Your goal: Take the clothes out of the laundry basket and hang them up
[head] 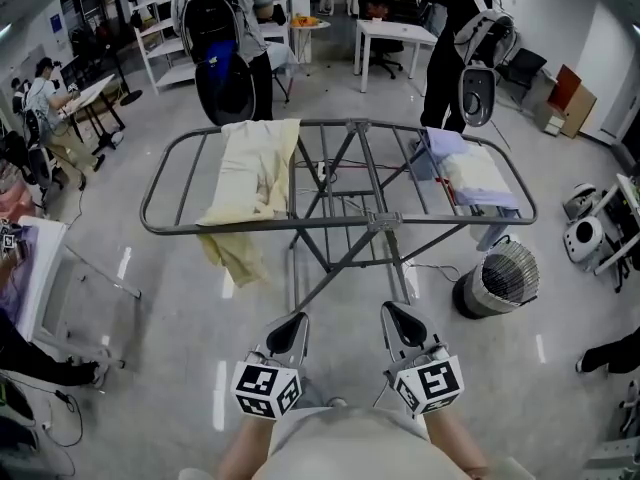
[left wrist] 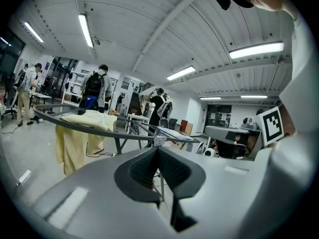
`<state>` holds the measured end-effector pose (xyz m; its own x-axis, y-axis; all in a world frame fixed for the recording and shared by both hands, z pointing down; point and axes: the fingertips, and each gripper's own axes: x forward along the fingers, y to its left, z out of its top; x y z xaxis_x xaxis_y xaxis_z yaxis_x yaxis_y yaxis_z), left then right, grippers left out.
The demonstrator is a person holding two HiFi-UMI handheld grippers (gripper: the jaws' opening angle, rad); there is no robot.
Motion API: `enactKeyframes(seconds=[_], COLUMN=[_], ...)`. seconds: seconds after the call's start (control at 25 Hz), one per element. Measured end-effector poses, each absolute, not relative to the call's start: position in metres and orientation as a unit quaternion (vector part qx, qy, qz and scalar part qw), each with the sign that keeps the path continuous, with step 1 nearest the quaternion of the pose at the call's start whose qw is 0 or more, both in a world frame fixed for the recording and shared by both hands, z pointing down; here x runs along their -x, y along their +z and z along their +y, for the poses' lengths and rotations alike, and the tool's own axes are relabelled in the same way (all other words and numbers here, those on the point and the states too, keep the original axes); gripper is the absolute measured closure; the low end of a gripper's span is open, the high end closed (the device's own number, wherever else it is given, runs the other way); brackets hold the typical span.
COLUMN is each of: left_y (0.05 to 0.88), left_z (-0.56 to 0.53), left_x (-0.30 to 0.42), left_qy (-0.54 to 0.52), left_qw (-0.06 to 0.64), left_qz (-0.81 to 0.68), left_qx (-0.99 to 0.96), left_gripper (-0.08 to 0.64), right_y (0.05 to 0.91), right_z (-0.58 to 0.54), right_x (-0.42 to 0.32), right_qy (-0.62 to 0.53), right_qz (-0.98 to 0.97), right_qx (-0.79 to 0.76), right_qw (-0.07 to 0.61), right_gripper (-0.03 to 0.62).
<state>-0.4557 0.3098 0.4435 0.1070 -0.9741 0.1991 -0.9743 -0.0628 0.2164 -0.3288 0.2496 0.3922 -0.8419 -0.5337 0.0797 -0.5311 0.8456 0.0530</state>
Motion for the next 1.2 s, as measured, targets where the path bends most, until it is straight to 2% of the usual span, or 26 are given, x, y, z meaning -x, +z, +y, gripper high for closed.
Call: enactKeyframes(seconds=[0.6,1.2], left_y=[0.434,0.438], left_z=[0.328,0.333], left_x=[0.434,0.431], left_qy=[0.028,0.028], left_qw=[0.126,0.134], left_qz=[-0.667,-0.663], left_qx=[-0.733,-0.736], left_gripper=[0.549,0.549], right_y=[0.386,0.386], right_z=[0.267,0.264], right_x=[0.303,0.294], right_qy=[-0.016,-0.013], right_qz=[-0.956,-0.953], right_qx=[-0.29,-0.3], right_qw=[0.036,0.036], right_gripper=[0.592,0.592])
